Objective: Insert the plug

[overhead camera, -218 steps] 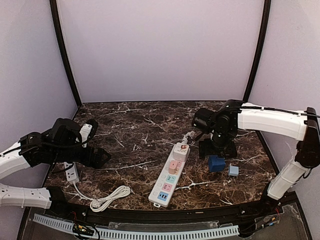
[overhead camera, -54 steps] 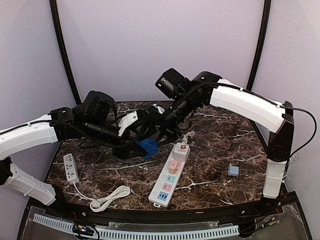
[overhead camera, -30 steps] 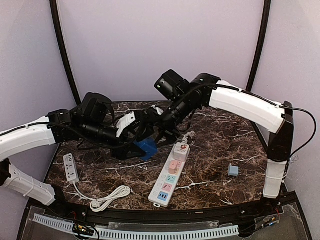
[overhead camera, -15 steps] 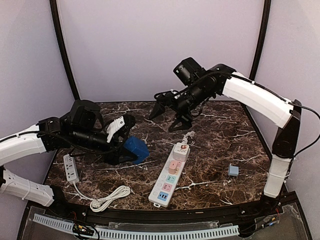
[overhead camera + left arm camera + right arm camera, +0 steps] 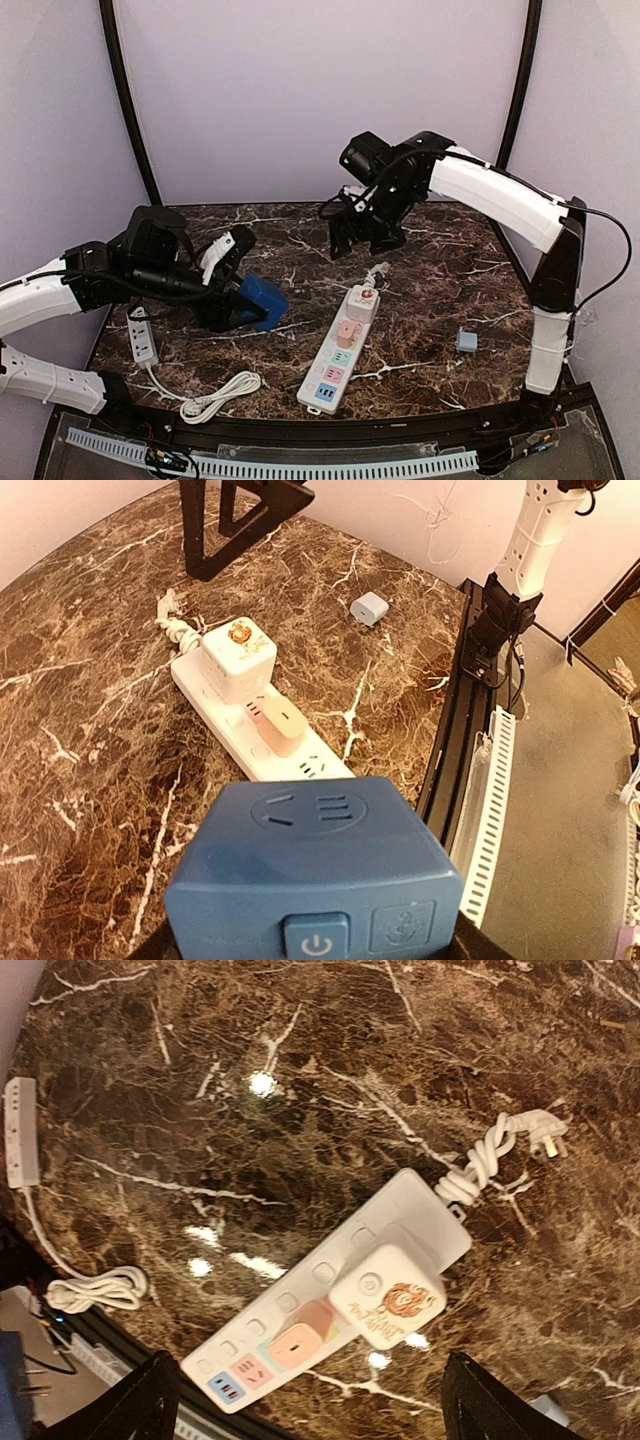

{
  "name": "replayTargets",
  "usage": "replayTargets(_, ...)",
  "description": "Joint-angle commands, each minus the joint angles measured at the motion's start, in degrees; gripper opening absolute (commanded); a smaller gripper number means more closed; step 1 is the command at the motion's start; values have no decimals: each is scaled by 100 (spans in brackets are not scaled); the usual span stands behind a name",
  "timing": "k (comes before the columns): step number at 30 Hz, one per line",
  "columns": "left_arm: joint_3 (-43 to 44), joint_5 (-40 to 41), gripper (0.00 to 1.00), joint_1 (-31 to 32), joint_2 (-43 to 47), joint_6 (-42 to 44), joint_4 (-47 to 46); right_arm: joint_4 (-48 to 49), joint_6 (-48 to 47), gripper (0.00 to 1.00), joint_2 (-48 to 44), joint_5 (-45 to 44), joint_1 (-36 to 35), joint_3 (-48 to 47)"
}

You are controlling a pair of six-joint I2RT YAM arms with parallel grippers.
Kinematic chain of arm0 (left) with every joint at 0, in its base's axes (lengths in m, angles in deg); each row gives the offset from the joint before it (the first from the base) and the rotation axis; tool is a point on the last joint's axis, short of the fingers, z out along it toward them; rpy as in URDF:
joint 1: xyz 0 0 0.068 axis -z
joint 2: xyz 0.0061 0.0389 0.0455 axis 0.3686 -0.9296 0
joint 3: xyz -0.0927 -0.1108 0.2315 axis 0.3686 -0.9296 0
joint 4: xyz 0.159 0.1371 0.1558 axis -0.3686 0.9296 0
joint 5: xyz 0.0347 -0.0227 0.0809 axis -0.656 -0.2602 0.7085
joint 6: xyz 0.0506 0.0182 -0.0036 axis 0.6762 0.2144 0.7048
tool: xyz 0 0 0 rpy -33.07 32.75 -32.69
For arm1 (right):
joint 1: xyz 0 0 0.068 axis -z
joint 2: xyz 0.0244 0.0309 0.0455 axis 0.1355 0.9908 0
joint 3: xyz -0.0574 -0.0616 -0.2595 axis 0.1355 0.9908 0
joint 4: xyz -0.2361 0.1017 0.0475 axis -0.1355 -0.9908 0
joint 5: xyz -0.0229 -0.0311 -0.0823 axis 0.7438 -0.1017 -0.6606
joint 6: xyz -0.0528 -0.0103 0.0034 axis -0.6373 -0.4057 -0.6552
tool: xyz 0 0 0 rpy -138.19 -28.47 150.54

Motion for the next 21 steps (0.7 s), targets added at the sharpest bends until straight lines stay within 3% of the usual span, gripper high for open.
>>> replayTargets(1,-97,98,1,-1,318,-595,254,-66,-1878,89,165,-1033,-132,297)
replayTargets(10,550,644,1,-1,180,-1467,1389,868,-3632,88,75,-987,-95,1650)
replayTargets(21,1096,1106,1,-3,107,-2878,1857,1357,-3852,86,306,-693,-30,2015)
